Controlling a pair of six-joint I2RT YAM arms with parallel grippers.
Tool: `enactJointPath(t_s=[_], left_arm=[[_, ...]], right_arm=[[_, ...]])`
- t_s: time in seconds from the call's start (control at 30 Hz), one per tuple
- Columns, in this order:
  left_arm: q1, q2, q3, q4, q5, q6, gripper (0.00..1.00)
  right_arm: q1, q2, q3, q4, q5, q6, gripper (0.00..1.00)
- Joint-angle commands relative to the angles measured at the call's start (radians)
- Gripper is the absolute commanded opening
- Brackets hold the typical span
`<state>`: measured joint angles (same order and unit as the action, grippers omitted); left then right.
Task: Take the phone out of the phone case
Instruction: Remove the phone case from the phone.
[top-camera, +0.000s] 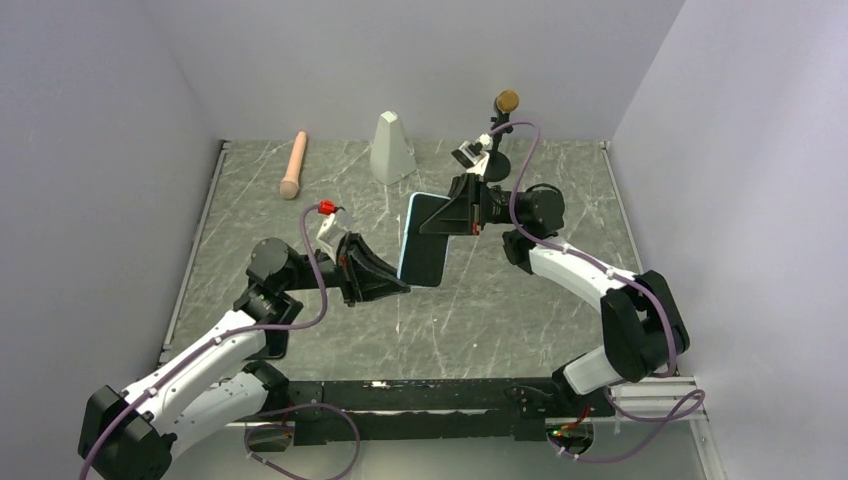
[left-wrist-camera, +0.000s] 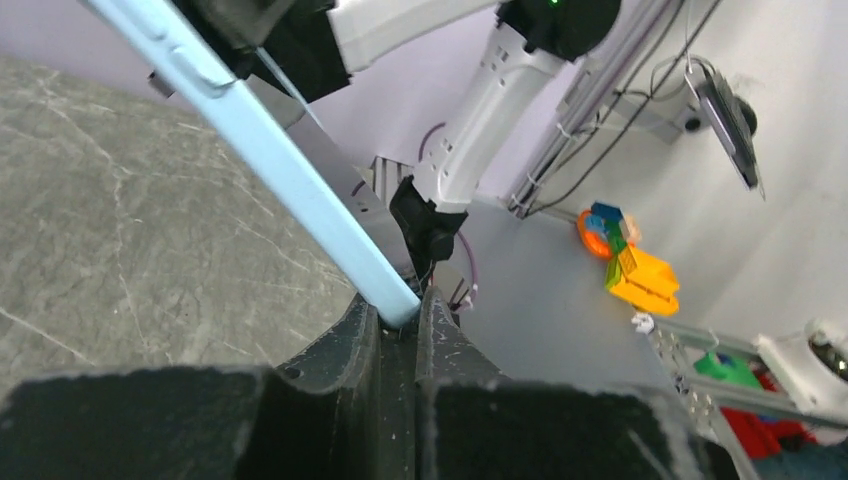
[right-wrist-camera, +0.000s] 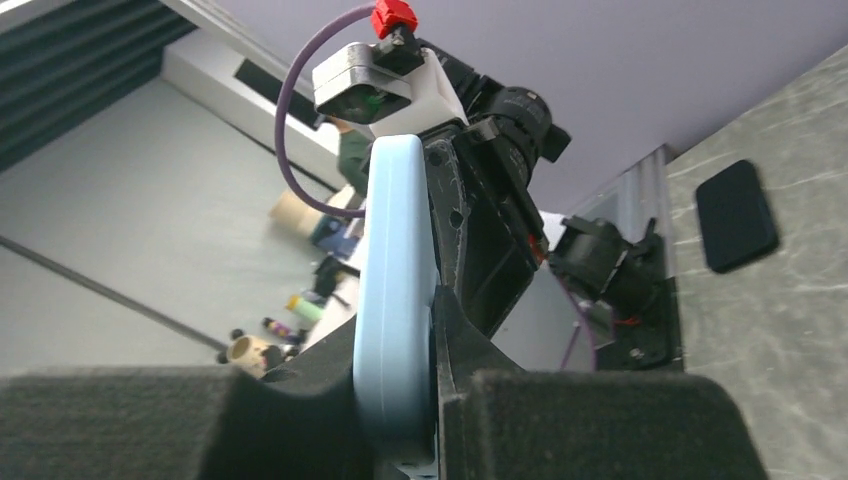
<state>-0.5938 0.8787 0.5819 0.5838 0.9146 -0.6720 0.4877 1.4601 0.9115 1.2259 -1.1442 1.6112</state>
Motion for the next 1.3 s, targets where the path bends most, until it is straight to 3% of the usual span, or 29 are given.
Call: enactJointPath(t_s=[0.0, 0.2, 0.43, 0.53, 0.57, 0.7, 0.8, 0.93, 1.1, 1.27], left_arm=[[0.008, 0.039, 0.043, -0.039, 0.054, 0.241, 0.0], [0.042, 0.096, 0.077, -0.068, 0.079, 0.277, 0.0], [0.088, 0.118, 0.083, -0.147, 0.001, 0.27, 0.0], [0.089, 0.07, 0.083, -0.298, -0.1, 0.263, 0.0], [0.088, 0.046, 0.074, -0.331, -0.119, 0.246, 0.07], [0.088, -0.096, -0.013, -0.361, -0.112, 0.122, 0.67], [0.088, -0.231, -0.097, -0.296, -0.109, -0.034, 0.9], [0.08, -0.364, -0.147, -0.203, -0.185, -0.264, 0.96], [0.045, -0.306, -0.203, 0.125, -0.249, -0.55, 0.94], [-0.019, -0.186, -0.194, 0.228, -0.299, -0.582, 0.92]], right_arm=[[0.058, 0.002, -0.026, 0.285, 0.042, 0.421, 0.0], [0.096, 0.043, -0.036, 0.411, 0.081, 0.519, 0.0], [0.097, 0.009, -0.044, 0.33, 0.083, 0.446, 0.0], [0.088, -0.006, -0.046, 0.276, 0.094, 0.382, 0.0], [0.081, -0.021, -0.049, 0.216, 0.1, 0.324, 0.0], [0.039, -0.102, -0.036, -0.152, 0.123, 0.007, 0.0], [0.011, -0.154, -0.005, -0.445, 0.17, -0.217, 0.0], [0.007, -0.171, 0.035, -0.646, 0.243, -0.368, 0.0], [0.008, -0.161, 0.015, -0.627, 0.294, -0.35, 0.0], [0.008, -0.161, 0.019, -0.636, 0.307, -0.354, 0.0]])
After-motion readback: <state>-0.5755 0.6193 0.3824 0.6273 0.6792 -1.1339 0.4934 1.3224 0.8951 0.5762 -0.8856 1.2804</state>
